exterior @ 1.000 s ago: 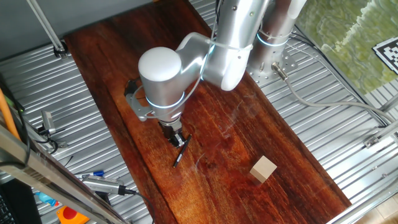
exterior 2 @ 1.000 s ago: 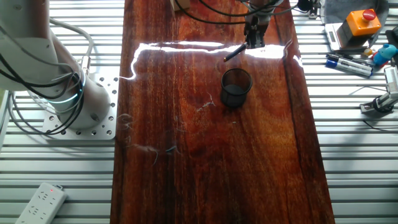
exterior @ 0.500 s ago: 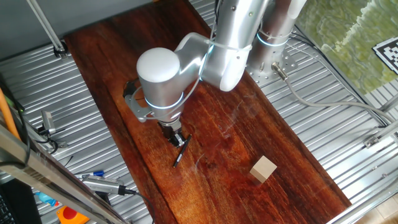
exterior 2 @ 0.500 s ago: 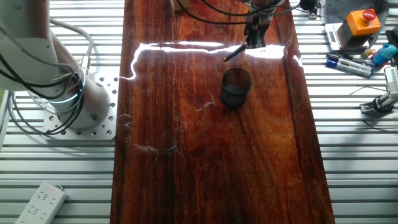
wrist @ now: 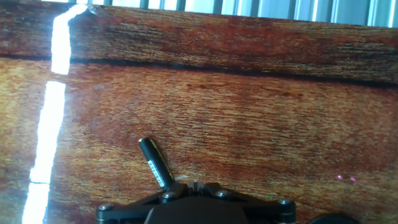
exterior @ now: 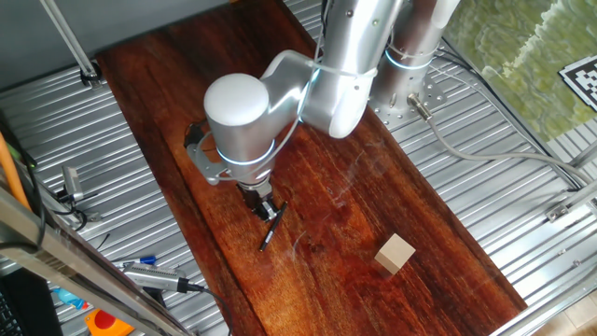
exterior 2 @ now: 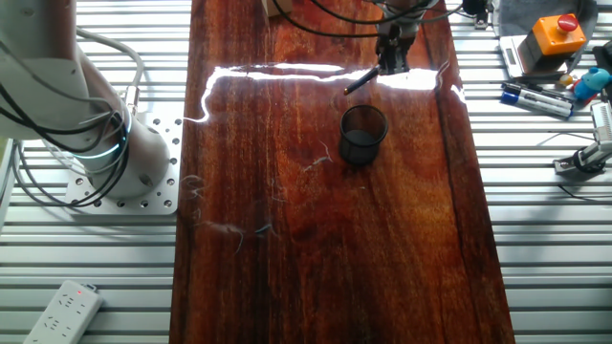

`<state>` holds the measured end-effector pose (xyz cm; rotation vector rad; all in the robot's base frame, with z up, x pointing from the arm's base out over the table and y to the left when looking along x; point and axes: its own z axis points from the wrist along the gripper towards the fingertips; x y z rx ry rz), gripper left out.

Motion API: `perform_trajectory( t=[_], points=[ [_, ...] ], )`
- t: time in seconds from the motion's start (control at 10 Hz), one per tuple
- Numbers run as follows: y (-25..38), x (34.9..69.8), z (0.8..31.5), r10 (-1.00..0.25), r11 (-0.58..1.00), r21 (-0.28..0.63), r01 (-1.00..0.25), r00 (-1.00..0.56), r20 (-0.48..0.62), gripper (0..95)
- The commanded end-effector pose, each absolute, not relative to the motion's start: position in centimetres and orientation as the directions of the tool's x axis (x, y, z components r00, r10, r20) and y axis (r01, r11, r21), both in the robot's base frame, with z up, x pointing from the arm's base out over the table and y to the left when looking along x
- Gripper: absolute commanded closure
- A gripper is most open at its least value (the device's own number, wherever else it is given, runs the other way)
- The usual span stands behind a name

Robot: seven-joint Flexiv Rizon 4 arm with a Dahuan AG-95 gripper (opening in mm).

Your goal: Put the pen into the pen holder

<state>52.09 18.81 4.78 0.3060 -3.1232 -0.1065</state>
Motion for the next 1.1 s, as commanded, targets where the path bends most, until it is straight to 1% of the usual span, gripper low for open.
perform_trajectory(
  t=[0.1,0.3,0.9,1.1],
  points=[
    [18.91,52.09,4.79,-0.267,0.960,0.088,-0.264,-0.964,0.017,95.0],
    [18.91,52.09,4.79,-0.301,0.950,0.092,-0.298,-0.953,0.029,95.0],
    [18.91,52.09,4.79,-0.319,0.946,0.086,-0.314,-0.946,0.058,95.0],
    [19.35,51.85,4.41,-0.332,0.940,0.100,-0.326,-0.941,0.057,95.0]
  ],
)
